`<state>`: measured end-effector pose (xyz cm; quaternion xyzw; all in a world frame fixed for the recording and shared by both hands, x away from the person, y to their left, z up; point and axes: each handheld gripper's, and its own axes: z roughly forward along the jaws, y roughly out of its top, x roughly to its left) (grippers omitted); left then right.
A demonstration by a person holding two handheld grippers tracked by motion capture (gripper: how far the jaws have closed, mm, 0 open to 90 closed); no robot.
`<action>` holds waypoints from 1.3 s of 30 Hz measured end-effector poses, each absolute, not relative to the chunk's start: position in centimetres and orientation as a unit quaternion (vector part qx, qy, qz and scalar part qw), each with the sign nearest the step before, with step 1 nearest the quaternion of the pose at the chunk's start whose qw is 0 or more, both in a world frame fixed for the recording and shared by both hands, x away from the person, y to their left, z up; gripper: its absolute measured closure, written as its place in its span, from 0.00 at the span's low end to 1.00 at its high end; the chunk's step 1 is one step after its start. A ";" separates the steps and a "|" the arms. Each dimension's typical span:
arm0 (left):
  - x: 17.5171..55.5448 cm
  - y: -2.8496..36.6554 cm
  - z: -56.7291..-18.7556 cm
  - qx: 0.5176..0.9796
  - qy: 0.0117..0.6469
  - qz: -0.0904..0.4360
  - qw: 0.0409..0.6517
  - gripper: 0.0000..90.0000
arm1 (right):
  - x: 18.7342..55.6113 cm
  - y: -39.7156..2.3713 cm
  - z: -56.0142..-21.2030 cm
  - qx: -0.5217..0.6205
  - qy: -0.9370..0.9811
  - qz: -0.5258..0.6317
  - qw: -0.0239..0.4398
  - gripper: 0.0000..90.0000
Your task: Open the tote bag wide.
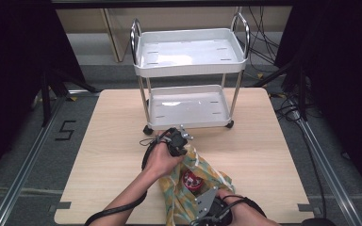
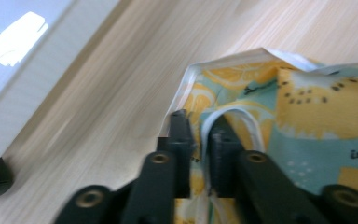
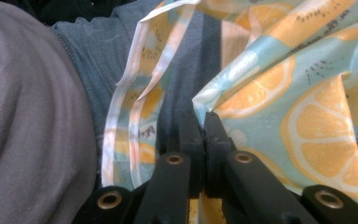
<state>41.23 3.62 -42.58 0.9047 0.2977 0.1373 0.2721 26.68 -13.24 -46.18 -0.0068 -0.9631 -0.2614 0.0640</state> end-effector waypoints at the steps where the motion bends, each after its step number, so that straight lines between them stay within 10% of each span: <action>1: 41.0 3.9 -42.3 0.905 0.299 0.128 0.275 0.75 | 26.7 -13.2 -46.2 -0.010 -0.963 -0.261 0.066 1.00; 10: 39.2 7.6 -39.5 0.889 0.307 0.108 0.322 0.43 | 26.9 -13.3 -46.0 -0.012 -0.962 -0.265 0.064 1.00; 39: 29.6 8.4 -42.4 0.899 0.264 0.035 0.347 0.63 | 26.9 -13.4 -45.7 -0.025 -0.961 -0.268 0.055 0.99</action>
